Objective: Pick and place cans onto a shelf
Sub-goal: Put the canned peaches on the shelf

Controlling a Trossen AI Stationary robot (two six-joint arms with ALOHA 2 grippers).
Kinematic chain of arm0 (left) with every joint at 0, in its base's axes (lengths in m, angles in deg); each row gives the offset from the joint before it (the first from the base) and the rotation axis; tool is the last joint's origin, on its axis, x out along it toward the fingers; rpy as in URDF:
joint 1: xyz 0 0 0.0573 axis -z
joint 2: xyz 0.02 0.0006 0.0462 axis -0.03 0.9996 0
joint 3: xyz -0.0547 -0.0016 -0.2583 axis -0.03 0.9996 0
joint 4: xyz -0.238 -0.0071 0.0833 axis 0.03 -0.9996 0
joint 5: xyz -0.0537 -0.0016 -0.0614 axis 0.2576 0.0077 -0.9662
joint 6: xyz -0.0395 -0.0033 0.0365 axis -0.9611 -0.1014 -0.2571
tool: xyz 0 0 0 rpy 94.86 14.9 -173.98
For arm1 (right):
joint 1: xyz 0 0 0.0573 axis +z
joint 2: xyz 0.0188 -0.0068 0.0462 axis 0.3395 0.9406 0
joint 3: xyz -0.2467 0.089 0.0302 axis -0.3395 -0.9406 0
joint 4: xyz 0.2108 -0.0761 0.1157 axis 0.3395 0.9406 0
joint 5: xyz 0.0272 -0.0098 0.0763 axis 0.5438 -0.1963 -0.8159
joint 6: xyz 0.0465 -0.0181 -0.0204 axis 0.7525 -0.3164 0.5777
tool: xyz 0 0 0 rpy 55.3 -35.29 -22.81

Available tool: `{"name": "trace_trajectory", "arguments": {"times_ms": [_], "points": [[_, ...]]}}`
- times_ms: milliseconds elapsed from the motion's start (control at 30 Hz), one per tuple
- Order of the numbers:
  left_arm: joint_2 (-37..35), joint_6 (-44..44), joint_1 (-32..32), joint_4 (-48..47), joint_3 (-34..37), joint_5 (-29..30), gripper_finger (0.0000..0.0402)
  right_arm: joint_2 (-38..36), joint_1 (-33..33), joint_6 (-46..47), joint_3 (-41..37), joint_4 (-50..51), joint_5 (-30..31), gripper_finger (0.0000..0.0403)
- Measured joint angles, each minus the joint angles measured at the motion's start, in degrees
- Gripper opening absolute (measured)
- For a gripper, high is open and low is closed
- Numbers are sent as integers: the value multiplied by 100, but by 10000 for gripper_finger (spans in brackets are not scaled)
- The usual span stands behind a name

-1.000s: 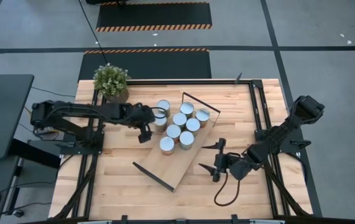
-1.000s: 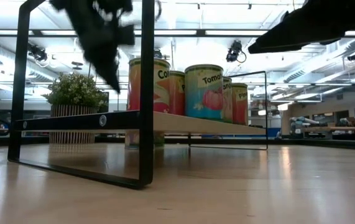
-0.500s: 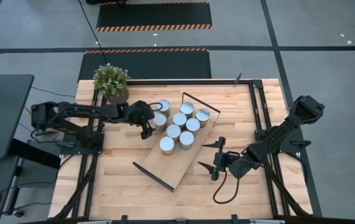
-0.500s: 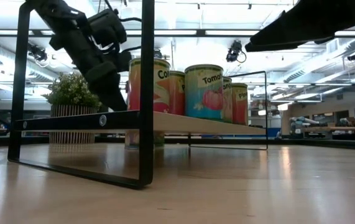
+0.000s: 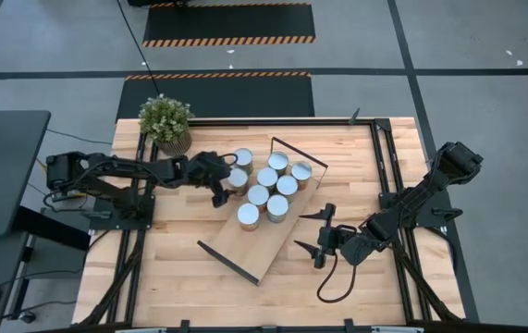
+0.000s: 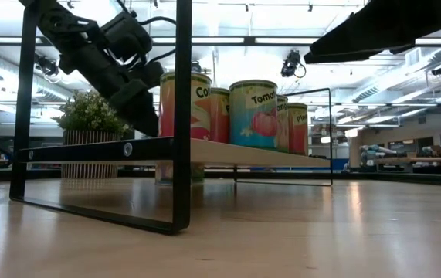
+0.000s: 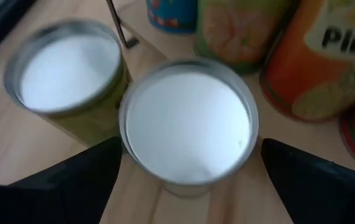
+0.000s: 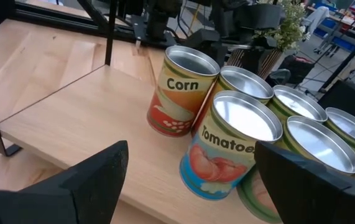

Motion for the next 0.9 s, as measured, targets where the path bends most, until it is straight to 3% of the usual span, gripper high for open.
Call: {"name": "trace_trajectory", "arguments": {"times_ms": [633,900], "points": [[562,-23,-2,663,-2,0,386,2,-4,-87,0,-118,0,357],[532,-16,0,652,-2,97,334,2,-4,-87,0,-119,0,357]]}}
